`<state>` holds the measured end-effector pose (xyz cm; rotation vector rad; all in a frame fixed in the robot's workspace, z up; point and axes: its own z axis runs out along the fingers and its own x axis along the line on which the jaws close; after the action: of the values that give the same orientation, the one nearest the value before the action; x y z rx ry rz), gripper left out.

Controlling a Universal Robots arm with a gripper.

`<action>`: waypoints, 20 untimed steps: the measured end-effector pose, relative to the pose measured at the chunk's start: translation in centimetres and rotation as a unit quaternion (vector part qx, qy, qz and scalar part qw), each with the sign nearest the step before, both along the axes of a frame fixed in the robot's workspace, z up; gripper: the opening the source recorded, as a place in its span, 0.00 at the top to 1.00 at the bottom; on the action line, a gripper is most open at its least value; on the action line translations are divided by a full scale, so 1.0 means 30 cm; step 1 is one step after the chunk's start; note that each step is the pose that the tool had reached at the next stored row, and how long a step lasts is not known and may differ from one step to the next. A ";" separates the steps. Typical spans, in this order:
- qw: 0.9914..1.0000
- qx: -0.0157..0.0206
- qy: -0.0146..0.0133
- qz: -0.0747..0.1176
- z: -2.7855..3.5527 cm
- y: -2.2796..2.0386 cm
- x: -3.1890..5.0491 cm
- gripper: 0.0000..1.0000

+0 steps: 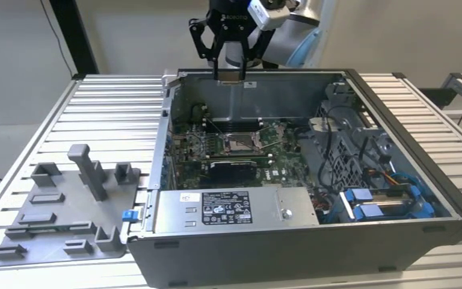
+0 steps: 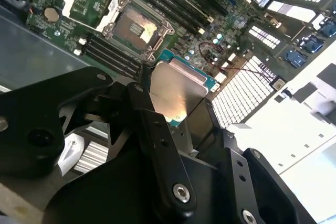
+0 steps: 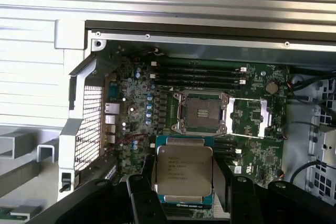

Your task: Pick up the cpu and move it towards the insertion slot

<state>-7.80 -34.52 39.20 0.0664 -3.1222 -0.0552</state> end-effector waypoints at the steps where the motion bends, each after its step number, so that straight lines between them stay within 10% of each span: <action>1: 1.000 0.000 0.000 0.000 0.000 0.000 0.000 1.00; 20: 0.998 0.000 0.000 -0.065 0.000 0.000 0.000 1.00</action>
<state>-7.80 -34.52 39.20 -0.1367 -3.1222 -0.0569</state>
